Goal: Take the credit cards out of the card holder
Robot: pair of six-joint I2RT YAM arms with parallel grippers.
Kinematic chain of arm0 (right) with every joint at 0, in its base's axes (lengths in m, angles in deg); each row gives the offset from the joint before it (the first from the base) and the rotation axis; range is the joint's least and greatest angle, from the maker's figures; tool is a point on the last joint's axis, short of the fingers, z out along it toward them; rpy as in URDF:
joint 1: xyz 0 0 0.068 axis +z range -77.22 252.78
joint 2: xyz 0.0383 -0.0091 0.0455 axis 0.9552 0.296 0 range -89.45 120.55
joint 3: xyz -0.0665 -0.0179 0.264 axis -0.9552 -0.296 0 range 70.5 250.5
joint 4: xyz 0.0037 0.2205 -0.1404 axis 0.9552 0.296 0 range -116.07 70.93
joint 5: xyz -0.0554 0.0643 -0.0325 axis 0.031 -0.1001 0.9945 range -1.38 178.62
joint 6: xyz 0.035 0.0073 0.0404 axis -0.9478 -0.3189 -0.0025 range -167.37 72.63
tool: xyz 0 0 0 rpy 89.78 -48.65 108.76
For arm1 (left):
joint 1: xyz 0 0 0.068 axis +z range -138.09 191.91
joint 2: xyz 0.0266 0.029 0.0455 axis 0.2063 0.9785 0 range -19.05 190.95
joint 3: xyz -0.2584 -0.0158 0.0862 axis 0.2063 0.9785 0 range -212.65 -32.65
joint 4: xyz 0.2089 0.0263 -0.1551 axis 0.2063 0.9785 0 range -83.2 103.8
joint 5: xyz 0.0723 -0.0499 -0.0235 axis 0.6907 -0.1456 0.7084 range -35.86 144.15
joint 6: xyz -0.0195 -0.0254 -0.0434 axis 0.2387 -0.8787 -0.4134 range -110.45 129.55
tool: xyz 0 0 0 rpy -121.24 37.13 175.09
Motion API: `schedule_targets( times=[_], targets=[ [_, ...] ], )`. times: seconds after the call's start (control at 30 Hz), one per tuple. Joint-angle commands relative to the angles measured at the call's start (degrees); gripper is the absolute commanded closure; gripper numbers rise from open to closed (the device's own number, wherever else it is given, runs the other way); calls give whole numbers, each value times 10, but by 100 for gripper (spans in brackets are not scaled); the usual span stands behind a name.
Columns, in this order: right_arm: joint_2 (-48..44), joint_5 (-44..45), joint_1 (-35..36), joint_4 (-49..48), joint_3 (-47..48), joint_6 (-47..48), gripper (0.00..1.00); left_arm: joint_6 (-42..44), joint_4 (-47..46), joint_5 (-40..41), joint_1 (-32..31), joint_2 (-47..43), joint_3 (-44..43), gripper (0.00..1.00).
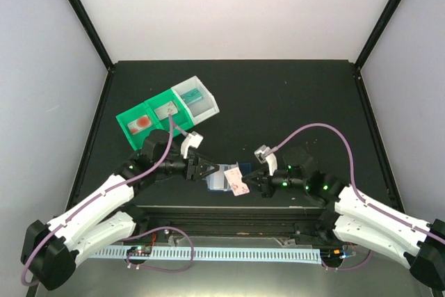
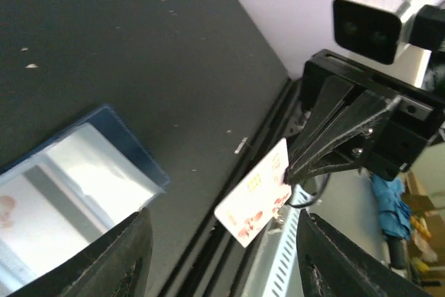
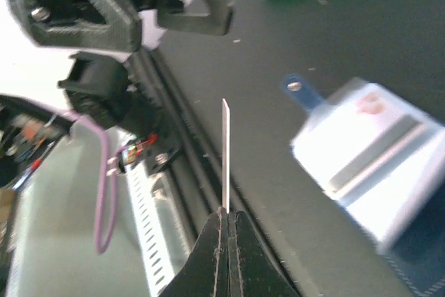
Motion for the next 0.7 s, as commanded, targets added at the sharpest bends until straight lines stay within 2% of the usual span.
schedule_targets(
  times=[0.0, 0.13, 0.3, 0.67],
  targets=[
    [-16, -142, -2, -2, 19, 31, 99, 13, 11, -68, -3, -33, -18, 43],
    [-16, -196, -2, -44, 14, 14, 99, 11, 16, -102, -4, -41, -25, 48],
    [-14, -211, -2, -75, 8, -2, 99, 11, 26, -132, -9, -47, -31, 53],
    [29, -227, -2, -122, 9, -34, 99, 13, 6, -162, -22, -34, -23, 51]
  ],
)
